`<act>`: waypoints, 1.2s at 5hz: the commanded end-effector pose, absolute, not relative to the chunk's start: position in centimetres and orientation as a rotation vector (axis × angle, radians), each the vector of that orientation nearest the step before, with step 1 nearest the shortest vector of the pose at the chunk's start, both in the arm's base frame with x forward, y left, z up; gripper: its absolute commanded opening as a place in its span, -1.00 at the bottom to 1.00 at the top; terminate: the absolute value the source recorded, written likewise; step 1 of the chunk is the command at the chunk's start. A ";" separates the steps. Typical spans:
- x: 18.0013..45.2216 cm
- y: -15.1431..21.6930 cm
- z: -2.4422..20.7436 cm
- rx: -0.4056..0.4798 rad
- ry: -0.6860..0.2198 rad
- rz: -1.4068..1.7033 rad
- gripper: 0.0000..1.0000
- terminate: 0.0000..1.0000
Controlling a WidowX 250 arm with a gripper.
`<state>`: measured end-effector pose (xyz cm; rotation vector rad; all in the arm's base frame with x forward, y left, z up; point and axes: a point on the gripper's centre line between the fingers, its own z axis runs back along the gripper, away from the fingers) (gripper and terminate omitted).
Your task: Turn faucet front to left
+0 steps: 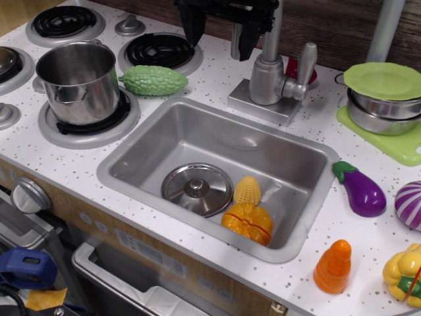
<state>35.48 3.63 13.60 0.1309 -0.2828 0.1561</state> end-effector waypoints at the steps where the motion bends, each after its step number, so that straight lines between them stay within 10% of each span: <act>1: 37.6 4.9 14.9 0.169 -0.418 0.128 1.00 -1.00; 2: 38.3 5.5 14.6 0.193 -0.432 0.138 -1.00 -1.00; 6: 42.3 12.4 13.0 0.290 -0.551 -0.015 -1.00 -1.00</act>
